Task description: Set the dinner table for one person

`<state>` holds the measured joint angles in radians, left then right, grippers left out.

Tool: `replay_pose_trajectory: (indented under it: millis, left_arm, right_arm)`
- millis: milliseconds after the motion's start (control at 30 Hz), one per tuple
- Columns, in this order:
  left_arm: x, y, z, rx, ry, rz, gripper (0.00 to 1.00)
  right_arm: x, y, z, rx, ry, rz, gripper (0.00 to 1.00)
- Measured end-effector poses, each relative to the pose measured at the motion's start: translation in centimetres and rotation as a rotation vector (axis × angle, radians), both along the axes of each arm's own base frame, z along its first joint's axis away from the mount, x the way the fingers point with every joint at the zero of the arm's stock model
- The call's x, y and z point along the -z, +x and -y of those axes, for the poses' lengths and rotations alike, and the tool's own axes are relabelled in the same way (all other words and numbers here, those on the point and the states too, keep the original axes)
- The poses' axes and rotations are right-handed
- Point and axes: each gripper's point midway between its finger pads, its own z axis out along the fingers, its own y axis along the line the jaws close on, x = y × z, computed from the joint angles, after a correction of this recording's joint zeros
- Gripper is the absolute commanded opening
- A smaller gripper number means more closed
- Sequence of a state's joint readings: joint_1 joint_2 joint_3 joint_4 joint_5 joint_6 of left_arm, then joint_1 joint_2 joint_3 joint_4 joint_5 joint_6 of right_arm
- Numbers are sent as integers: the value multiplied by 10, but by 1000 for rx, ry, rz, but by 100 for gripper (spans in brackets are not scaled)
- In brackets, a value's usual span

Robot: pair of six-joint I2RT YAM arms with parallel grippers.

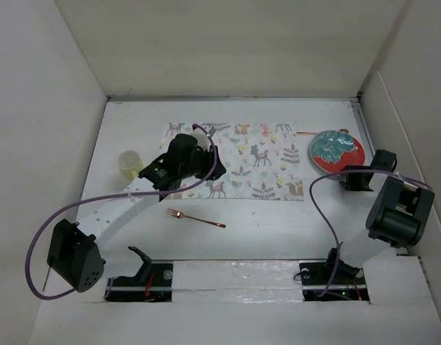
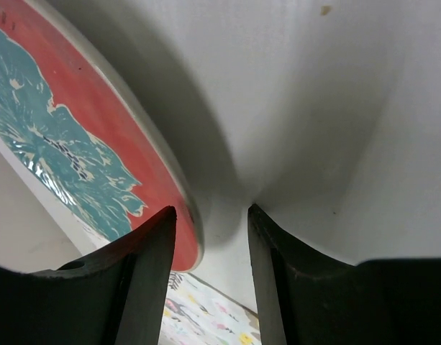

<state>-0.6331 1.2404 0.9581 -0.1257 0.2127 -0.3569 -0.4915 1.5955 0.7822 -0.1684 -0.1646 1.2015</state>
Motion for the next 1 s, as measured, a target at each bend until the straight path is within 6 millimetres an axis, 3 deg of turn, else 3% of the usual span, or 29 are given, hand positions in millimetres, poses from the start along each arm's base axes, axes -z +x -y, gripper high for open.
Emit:
replay_pose_trajectory:
  millis: [333, 700, 800, 933, 1000]
  left_arm:
    - [-8, 6, 3, -13, -20, 18, 29]
    - [-19, 16, -5, -69, -17, 57, 27]
    - [-30, 19, -12, -95, -29, 84, 26]
    - [-48, 20, -23, -129, -55, 129, 26]
    - [-54, 20, -27, -142, -61, 145, 25]
  right_arm:
    - [-6, 24, 5, 19, -15, -2, 46]
    - [1, 39, 8, 62, -62, -190, 42]
    - [3, 38, 7, 64, -81, -238, 36]
    - [-3, 40, 8, 85, -79, -235, 12]
    - [-5, 39, 6, 95, -87, -233, 7]
